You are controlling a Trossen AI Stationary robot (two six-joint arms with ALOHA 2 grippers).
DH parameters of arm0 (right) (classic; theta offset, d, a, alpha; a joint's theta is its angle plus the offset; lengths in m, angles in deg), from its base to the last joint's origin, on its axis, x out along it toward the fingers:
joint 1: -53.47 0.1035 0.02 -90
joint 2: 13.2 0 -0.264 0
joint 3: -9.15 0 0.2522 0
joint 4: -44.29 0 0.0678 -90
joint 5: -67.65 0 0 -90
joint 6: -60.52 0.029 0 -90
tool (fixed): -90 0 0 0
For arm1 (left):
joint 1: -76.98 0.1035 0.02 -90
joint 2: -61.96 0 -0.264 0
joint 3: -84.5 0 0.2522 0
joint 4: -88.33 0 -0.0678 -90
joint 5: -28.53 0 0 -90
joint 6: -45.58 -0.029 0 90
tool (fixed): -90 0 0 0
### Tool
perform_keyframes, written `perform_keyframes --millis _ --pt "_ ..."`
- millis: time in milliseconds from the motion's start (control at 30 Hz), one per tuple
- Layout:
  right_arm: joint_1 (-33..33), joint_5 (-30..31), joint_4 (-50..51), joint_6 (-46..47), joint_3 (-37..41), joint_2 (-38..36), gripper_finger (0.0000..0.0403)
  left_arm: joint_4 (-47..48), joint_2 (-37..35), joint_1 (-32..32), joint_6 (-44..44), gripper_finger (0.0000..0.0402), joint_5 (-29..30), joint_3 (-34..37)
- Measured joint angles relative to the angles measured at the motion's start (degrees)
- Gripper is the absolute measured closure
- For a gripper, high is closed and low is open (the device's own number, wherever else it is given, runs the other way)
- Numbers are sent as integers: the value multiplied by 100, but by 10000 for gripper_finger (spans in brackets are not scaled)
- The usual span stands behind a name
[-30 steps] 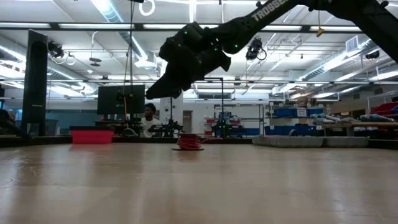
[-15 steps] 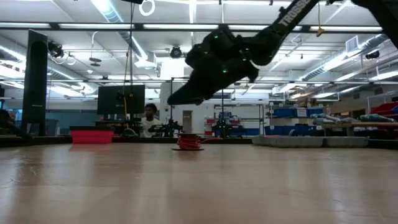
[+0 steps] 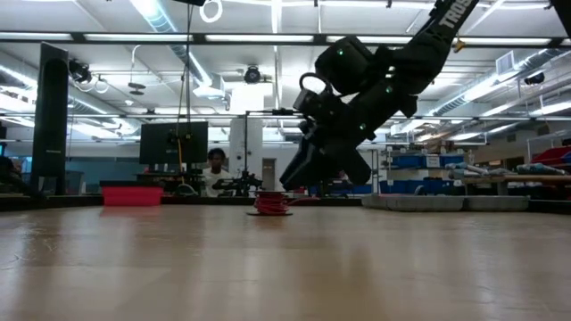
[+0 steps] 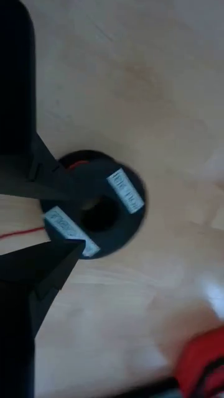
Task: Coil cords
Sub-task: Uncoil the red wire from the black spool
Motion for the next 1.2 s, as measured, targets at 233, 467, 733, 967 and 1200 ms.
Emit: perform_keyframes --millis 233,467,733,967,1200 --pt "526 961 36 -908 -3 0 291 275 2 2 199 250 52 0" --pt "969 1652 -24 -1537 -10 48 291 524 4 2 484 250 153 0" --pt "1136 1878 30 -1419 -10 62 273 534 7 2 569 250 153 0" --pt "1018 1934 -196 -1426 -12 256 230 531 7 4 586 250 151 0" --pt "986 1931 -277 -1705 -182 655 214 549 9 11 588 250 146 0"
